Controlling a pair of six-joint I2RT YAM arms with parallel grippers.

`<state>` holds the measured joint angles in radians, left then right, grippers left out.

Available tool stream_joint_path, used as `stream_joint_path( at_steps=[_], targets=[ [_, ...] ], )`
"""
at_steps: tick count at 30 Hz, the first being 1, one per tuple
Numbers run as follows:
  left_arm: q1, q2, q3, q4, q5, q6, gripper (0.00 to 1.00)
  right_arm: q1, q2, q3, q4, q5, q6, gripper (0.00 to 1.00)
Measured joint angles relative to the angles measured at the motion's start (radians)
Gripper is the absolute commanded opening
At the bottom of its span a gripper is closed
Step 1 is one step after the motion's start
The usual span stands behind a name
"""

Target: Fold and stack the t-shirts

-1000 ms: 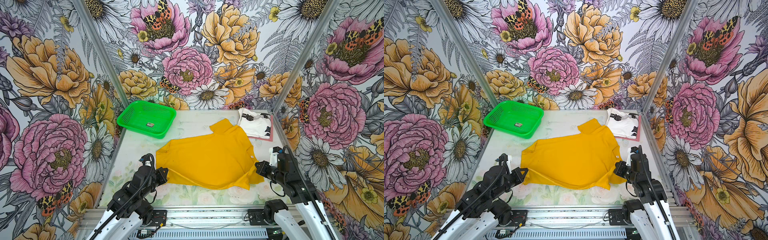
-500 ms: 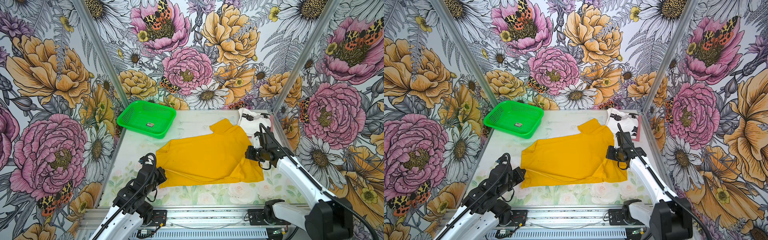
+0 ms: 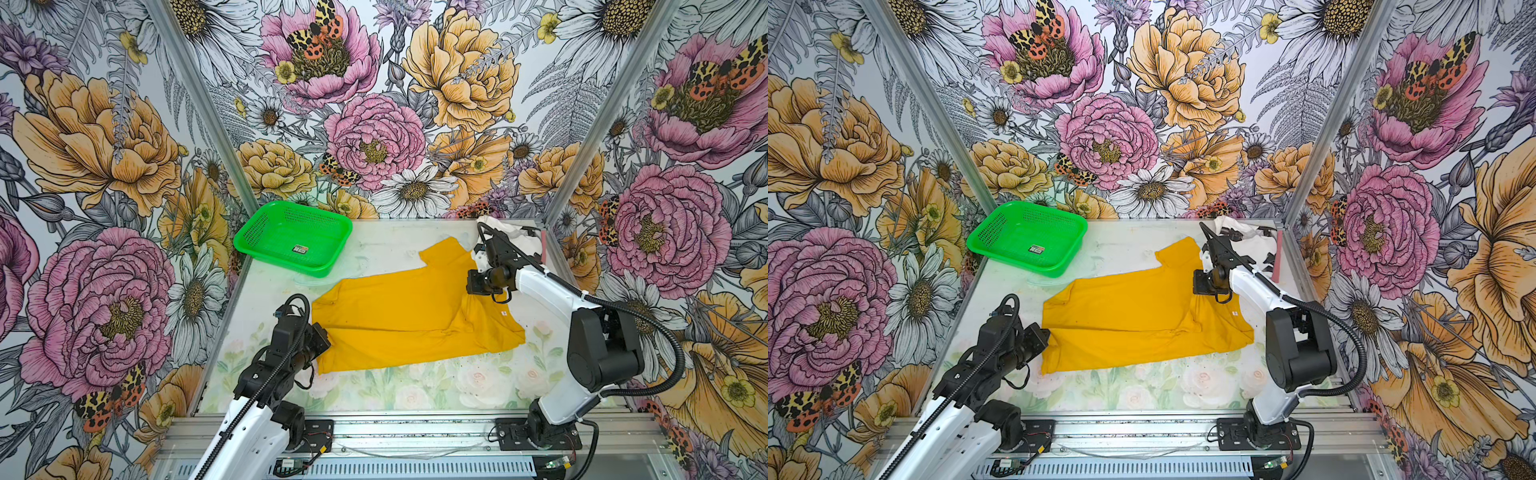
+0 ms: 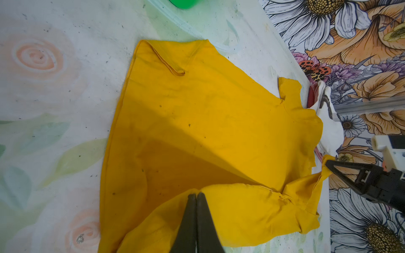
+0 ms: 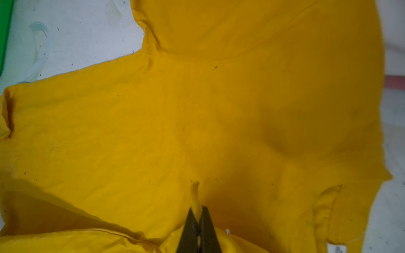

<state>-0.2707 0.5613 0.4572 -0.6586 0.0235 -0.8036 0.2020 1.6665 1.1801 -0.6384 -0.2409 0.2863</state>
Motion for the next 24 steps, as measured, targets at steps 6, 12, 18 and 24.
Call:
stream_joint_path(
  at_steps=[6,12,18,24],
  targets=[
    [0.055,0.075,-0.008,0.047,0.053,0.027,0.0,0.0,0.032,0.071,-0.008,0.0,-0.02,0.0],
    [0.078,0.083,-0.009,0.066,0.067,0.037,0.0,0.0,0.08,0.133,-0.008,0.0,-0.037,0.0],
    [0.097,0.111,-0.009,0.067,0.082,0.045,0.0,0.003,0.114,0.152,-0.016,0.0,-0.048,0.0],
    [0.079,0.099,0.036,0.085,0.198,0.095,0.0,0.005,0.054,0.148,-0.04,0.005,-0.049,0.0]
  ],
)
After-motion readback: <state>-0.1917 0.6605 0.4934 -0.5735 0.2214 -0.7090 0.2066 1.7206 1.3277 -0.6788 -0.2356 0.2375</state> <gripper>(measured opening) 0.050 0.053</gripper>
